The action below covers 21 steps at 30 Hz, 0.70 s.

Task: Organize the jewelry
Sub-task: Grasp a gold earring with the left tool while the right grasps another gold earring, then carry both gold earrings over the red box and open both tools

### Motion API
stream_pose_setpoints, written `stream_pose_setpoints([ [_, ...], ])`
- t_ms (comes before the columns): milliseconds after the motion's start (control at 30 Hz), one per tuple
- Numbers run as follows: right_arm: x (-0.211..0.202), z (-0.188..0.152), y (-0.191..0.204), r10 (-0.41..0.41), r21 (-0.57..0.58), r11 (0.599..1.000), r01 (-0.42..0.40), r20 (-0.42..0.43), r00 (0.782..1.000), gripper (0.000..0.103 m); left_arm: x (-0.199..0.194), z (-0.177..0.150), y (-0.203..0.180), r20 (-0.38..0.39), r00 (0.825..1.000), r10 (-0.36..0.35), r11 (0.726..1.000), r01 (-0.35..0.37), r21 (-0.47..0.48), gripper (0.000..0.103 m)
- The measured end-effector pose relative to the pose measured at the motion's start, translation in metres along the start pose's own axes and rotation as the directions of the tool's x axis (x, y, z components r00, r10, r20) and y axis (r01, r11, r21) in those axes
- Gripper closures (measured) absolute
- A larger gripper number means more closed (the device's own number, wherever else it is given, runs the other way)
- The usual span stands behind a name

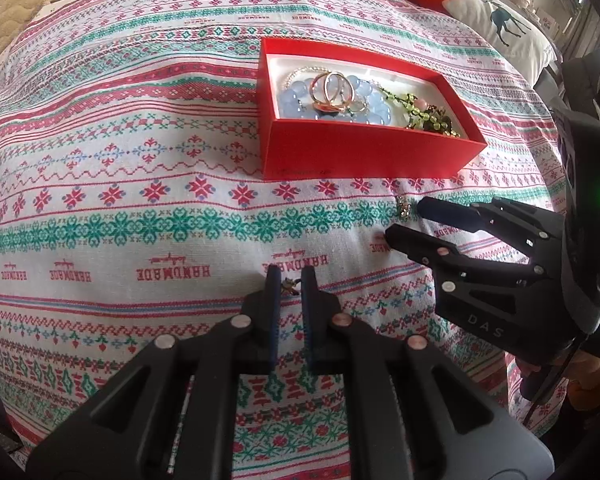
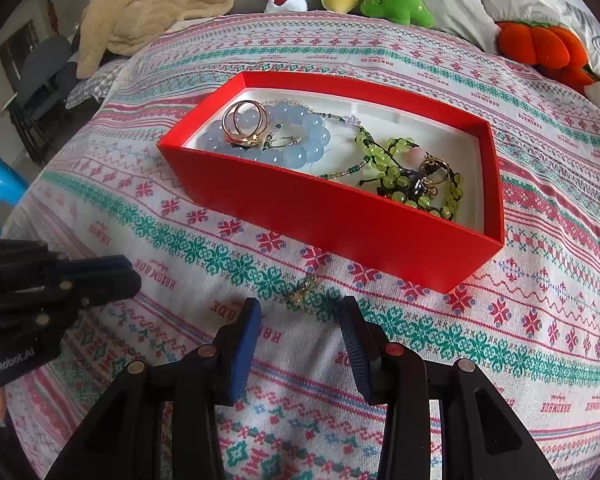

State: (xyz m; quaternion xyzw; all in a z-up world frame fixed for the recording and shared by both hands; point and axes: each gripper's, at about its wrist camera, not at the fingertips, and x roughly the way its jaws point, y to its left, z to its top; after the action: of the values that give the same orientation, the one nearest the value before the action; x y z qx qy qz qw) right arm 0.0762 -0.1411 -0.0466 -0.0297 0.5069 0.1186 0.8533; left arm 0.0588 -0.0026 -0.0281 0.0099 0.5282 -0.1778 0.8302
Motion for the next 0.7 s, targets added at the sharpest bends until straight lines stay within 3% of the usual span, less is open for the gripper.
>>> stream_pose_setpoints([
  [200, 0.010, 0.010, 0.006, -0.013, 0.002, 1.000, 0.013, 0.009, 1.000, 0.072, 0.003, 0.003, -0.007, 0.001, 1.000, 0.005, 1.000, -0.005, 0.010, 0.092],
  [367, 0.013, 0.013, 0.003, -0.018, 0.014, 1.000, 0.017, 0.008, 1.000, 0.092, 0.002, 0.002, -0.006, 0.003, 1.000, 0.009, 1.000, -0.009, 0.012, 0.092],
  [700, -0.003, 0.008, -0.005, 0.004, 0.036, 0.999, -0.004, 0.009, 1.000, 0.093, 0.001, 0.007, -0.003, 0.014, 1.000, 0.014, 1.000, -0.014, 0.013, 0.092],
])
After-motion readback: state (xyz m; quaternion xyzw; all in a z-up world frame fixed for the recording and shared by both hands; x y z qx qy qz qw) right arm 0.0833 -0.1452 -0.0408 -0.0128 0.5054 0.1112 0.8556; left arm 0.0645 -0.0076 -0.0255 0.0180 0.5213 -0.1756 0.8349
